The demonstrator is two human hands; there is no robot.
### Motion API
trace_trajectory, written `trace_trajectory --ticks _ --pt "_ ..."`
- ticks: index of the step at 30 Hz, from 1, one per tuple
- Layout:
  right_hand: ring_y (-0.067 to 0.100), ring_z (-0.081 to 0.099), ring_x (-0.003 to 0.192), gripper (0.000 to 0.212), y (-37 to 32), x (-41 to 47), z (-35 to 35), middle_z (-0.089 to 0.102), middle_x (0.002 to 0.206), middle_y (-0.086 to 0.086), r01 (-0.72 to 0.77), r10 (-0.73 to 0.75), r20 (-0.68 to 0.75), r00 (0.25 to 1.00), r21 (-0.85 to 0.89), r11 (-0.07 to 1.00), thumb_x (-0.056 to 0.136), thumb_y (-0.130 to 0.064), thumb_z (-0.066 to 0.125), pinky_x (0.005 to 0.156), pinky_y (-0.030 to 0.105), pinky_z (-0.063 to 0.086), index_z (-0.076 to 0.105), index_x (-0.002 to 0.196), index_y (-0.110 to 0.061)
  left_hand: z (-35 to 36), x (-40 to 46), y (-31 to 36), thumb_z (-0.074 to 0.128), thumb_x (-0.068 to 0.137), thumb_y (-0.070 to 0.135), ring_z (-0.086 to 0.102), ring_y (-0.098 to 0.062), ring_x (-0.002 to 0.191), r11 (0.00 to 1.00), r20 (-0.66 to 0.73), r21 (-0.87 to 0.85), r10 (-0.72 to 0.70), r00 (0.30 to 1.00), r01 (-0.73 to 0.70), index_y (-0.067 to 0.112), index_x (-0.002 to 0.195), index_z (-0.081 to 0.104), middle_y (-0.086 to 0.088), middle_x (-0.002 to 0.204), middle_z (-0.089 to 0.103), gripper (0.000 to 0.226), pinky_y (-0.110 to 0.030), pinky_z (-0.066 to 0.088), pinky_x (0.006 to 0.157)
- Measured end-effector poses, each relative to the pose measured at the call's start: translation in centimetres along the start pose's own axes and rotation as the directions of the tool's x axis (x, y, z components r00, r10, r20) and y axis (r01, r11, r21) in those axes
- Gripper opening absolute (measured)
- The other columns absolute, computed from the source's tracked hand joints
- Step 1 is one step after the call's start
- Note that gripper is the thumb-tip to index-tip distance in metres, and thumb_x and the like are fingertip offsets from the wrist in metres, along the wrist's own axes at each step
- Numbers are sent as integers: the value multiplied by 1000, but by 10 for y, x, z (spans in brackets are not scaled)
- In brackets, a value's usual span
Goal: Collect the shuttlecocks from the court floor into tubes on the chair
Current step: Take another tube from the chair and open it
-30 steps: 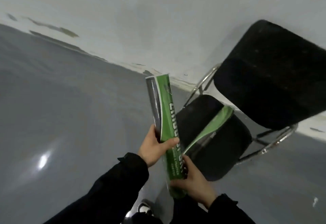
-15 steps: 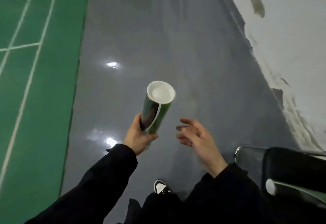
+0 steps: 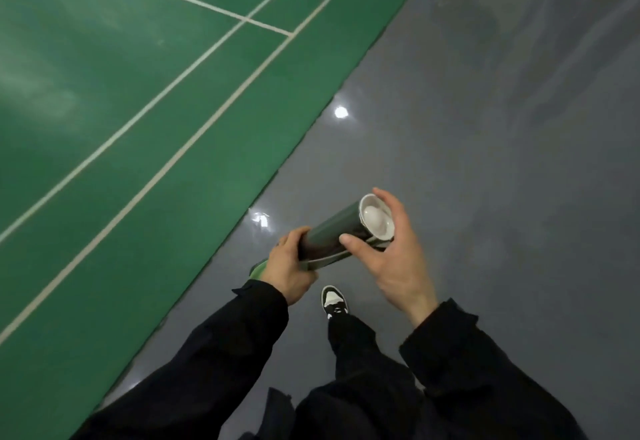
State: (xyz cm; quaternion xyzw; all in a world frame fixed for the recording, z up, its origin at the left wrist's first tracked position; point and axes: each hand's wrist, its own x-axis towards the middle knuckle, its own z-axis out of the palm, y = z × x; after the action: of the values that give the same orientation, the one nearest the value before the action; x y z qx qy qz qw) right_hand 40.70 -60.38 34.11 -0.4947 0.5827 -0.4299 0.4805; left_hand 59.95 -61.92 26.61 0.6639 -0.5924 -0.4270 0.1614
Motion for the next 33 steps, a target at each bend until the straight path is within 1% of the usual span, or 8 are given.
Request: trace_trajectory --ticks 5,8,11,15,20,24,28,33 --pt "20 68 106 60 -7 118 65 61 118 0 -136 153 -61 986 215 967 83 -19 83 86 38 60 45 129 -29 -81 65 -38 59 92 -5 60 -28 117 838 -260 -479 -419 870 260 11 155 36 -9 143 48 69 -21 56 89" --pt "26 69 109 54 -10 171 108 60 128 9 -393 395 66 916 341 854 88 -22 78 84 39 61 45 130 -21 -131 85 -64 70 96 17 41 -32 145 475 -133 -824 -692 710 308 12 161 23 -15 163 33 80 -52 39 118" --pt "30 70 113 54 -15 219 164 66 131 17 -599 496 344 797 343 724 85 -29 78 86 39 60 56 132 -11 -187 101 -79 84 79 42 39 -37 147 -27 100 -993 -718 689 116 21 165 15 -18 166 28 112 -59 41 115" --pt "35 69 114 57 -31 284 259 68 128 22 -748 538 567 624 235 621 85 -31 76 89 41 60 58 134 -7 -260 142 -117 82 77 42 50 -38 135 -217 86 -973 -665 742 -81 25 155 36 -22 151 45 92 -58 45 112" --pt "32 68 104 62 -50 373 391 71 115 19 -735 529 659 536 55 676 82 -29 78 91 44 61 58 133 0 -363 217 -180 78 78 34 64 -26 101 -241 -27 -944 -622 782 -224 15 105 66 -8 98 64 36 -50 53 101" --pt "31 67 107 53 -81 441 484 66 125 19 -704 579 667 469 -113 701 78 -31 83 93 46 60 61 119 -6 -464 271 -215 79 75 28 64 -26 101 -205 -34 -948 -694 719 -243 9 119 62 -8 100 67 51 -45 55 82" --pt "17 63 108 50 -126 513 575 64 133 8 -357 499 588 637 -349 866 88 -39 77 84 28 51 60 131 -22 -559 330 -246 76 79 26 62 -30 120 -130 -80 -962 -710 700 -242 8 140 56 -8 113 69 67 -42 53 84" --pt "17 51 135 56 -171 609 680 50 152 2 -63 336 588 736 -435 898 96 -33 66 111 31 41 46 147 -26 -672 432 -277 73 88 22 62 -29 111 -8 -124 -985 -675 728 -174 10 145 52 -5 106 67 62 -42 53 87"
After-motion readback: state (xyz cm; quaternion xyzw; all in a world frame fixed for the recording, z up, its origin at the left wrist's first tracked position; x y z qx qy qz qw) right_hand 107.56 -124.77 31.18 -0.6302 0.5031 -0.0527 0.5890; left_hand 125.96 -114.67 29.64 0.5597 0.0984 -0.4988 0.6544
